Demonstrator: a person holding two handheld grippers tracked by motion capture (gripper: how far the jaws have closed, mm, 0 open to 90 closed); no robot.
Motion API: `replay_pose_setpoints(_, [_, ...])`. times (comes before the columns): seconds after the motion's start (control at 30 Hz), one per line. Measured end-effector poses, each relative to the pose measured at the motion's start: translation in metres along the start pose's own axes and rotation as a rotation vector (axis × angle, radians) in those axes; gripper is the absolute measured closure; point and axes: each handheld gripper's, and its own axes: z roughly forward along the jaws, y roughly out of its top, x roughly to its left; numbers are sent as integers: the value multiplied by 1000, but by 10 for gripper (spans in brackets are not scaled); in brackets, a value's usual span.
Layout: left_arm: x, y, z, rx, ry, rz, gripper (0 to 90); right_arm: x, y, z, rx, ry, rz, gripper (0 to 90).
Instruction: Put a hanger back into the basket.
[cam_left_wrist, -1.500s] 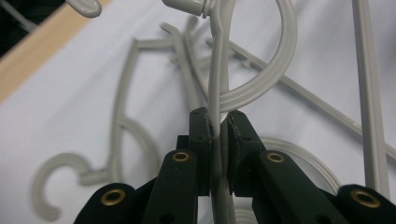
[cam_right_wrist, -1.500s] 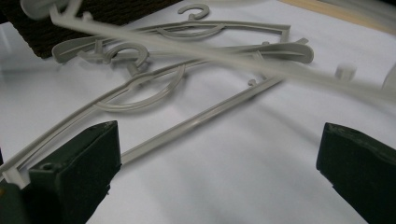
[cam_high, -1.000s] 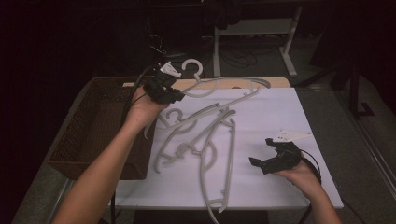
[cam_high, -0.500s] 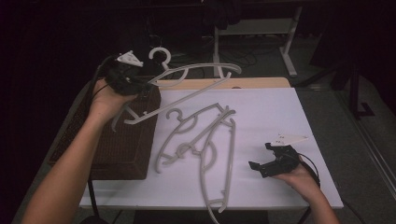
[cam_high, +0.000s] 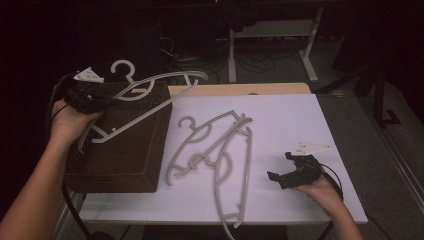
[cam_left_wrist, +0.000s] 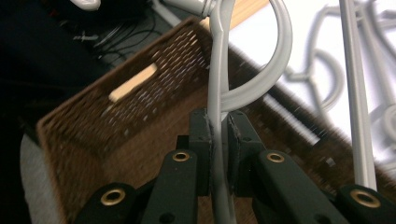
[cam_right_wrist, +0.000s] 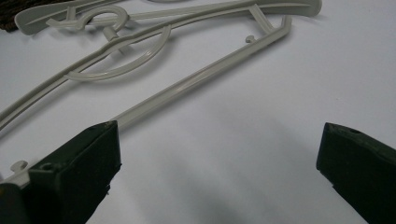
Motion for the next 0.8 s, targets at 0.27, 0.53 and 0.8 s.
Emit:
replay_pose_setpoints(0.27, [30,-40,-11,47,72,-51,821,-1,0,-1,-2,-3,8,0])
replay_pose_setpoints(0.53, [56,-71,-24,76,132,-107,821,-1,0,-1,-4,-8,9,0])
replay_pose_setpoints(0.8, [59,-87,-10,118,157,-134,821,-1,1,0,-2,-8,8,0])
